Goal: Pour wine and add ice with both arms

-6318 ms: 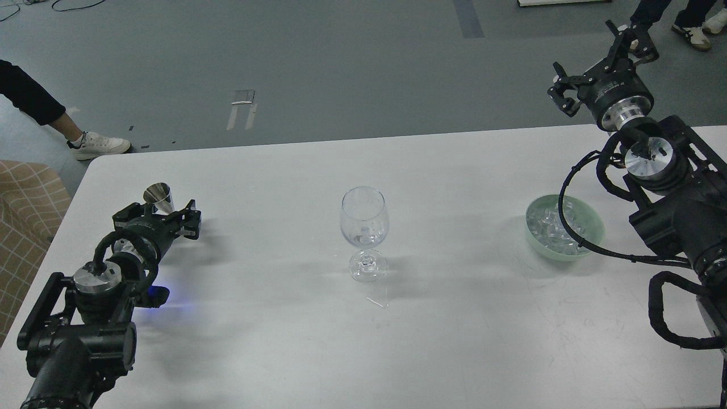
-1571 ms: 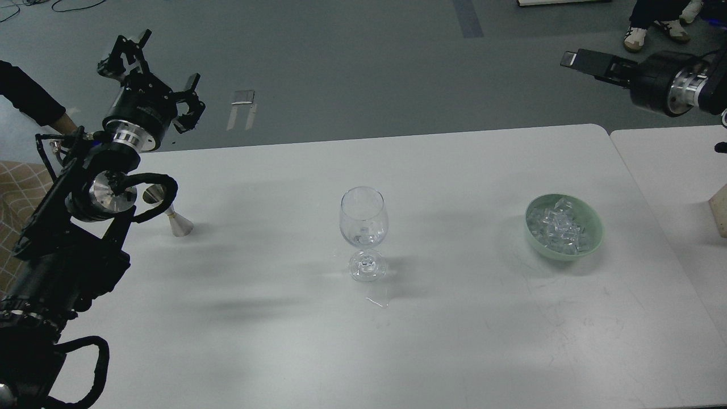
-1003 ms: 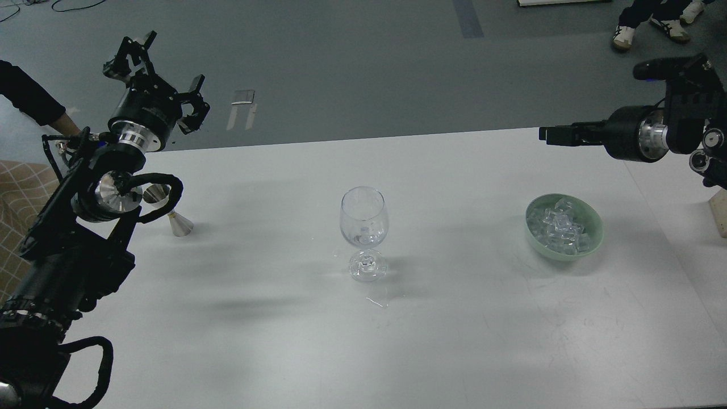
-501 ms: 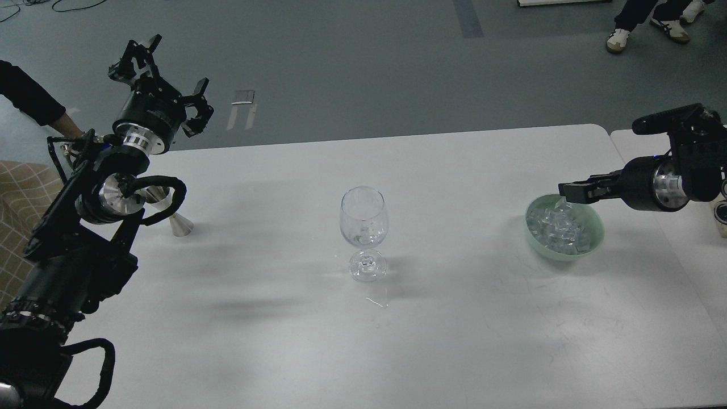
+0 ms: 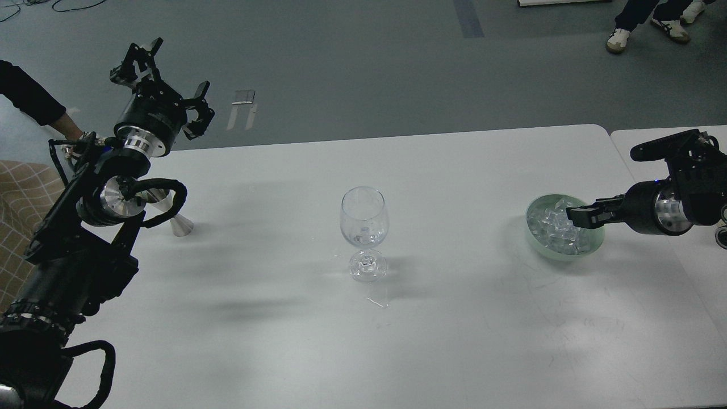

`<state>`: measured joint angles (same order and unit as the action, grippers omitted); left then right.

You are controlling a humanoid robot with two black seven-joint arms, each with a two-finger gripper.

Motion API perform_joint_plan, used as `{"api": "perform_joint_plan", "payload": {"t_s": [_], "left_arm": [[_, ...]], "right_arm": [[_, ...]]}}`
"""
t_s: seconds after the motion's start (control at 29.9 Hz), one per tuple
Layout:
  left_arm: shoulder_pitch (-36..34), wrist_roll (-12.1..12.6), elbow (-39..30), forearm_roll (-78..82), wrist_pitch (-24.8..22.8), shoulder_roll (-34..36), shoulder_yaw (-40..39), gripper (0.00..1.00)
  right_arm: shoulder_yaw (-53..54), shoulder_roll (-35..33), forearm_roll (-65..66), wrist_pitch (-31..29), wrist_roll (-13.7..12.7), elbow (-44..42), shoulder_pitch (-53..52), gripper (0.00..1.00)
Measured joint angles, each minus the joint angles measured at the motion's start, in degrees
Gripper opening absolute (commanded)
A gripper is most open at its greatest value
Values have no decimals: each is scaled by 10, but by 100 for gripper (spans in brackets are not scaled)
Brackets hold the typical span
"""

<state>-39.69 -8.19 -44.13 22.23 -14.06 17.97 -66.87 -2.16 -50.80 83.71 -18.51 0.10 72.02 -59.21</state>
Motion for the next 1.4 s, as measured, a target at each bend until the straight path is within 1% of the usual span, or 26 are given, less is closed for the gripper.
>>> {"api": "perform_joint_plan", "payload": {"t_s": [0.1,0.23,0.7,1.2,1.27,1.3,1.4], "left_arm": [[2,-1,0,0,-1,0,0,98],[4,-2,0,0,-1,0,0,98],[8,-2,1,0,-3,0,0,98],[13,-4,2,0,-3,0,0,98],[14,-4,2,0,-3,0,0,98],[14,-4,2,0,-3,0,0,98],[14,-5,4,-1,-3,1,0,98]], "right_arm": [[5,8,-2,4,-16,1,2,56],[7,15,-4,10,-24,1,4,56],[8,20,-6,16,-24,36,19,56],[5,21,-4,16,-24,34,26,56],[5,22,-4,16,-24,32,27,55],[5,22,-4,16,-24,32,27,53],[5,25,-4,16,-24,31,27,53]]}}
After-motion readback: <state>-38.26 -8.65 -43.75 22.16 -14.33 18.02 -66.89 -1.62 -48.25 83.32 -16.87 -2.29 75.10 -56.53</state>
